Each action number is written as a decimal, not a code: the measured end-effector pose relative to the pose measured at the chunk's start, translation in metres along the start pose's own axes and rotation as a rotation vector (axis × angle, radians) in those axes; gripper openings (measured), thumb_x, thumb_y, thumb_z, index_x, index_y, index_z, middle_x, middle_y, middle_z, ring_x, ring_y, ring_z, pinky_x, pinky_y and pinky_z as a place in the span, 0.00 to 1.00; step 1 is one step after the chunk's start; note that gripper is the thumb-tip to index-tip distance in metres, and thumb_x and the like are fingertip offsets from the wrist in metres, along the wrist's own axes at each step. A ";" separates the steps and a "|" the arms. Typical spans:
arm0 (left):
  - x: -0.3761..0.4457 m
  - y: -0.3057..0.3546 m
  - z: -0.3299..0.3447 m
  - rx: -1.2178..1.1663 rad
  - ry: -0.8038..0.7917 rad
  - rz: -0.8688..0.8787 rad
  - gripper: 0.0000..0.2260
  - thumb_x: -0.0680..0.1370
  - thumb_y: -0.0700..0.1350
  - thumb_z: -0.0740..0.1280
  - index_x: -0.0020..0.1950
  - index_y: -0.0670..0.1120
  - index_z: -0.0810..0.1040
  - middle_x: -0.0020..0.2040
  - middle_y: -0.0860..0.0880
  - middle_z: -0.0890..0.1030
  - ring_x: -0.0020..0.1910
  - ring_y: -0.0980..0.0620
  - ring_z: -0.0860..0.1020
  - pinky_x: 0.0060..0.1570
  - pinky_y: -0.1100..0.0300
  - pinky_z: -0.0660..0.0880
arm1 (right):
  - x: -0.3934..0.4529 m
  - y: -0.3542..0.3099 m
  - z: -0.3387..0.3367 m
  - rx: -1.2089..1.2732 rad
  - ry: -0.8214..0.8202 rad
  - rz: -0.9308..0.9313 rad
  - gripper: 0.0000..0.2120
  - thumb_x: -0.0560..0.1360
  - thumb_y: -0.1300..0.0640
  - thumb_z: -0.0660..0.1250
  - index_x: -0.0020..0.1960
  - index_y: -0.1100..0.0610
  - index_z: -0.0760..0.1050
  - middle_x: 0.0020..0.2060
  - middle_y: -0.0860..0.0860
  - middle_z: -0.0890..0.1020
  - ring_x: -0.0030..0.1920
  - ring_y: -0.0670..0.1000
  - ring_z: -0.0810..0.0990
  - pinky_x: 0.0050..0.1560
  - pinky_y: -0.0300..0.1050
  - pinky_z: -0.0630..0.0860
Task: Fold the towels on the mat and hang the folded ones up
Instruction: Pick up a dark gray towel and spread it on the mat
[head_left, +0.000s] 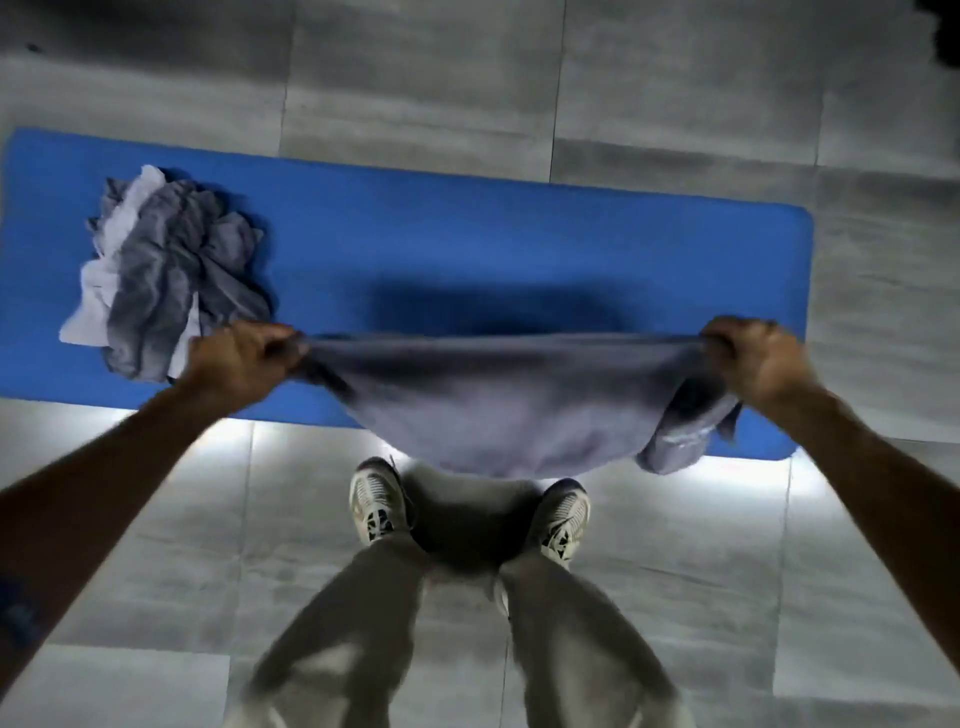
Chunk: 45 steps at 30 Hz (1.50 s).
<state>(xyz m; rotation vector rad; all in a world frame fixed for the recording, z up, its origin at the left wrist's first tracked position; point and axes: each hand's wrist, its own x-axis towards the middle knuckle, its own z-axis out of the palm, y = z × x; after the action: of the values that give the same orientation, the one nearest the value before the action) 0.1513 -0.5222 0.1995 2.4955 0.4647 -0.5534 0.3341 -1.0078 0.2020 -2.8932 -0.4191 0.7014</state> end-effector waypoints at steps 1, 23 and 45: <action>0.027 -0.014 0.008 -0.006 0.082 -0.042 0.18 0.75 0.60 0.61 0.35 0.48 0.78 0.35 0.41 0.80 0.36 0.47 0.79 0.32 0.61 0.70 | 0.023 0.001 0.010 -0.075 0.034 -0.020 0.14 0.73 0.54 0.60 0.51 0.57 0.81 0.46 0.62 0.83 0.46 0.64 0.82 0.49 0.54 0.77; 0.276 -0.117 0.183 0.082 0.464 0.097 0.11 0.73 0.50 0.69 0.52 0.48 0.82 0.44 0.42 0.83 0.42 0.40 0.82 0.43 0.48 0.79 | 0.202 0.081 0.252 0.020 0.465 -0.286 0.17 0.77 0.55 0.61 0.64 0.51 0.77 0.54 0.51 0.83 0.48 0.57 0.83 0.40 0.48 0.78; 0.185 -0.131 0.339 0.776 -0.035 0.171 0.21 0.69 0.62 0.68 0.56 0.52 0.79 0.51 0.50 0.82 0.46 0.49 0.83 0.43 0.60 0.79 | 0.133 0.087 0.391 0.333 0.043 -0.266 0.20 0.73 0.33 0.62 0.57 0.43 0.77 0.49 0.41 0.82 0.50 0.38 0.77 0.56 0.26 0.68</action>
<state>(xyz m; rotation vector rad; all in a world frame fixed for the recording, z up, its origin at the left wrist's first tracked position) 0.1559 -0.5713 -0.2048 3.2021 -0.0016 -0.8220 0.2856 -1.0251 -0.2169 -2.4774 -0.6036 0.5999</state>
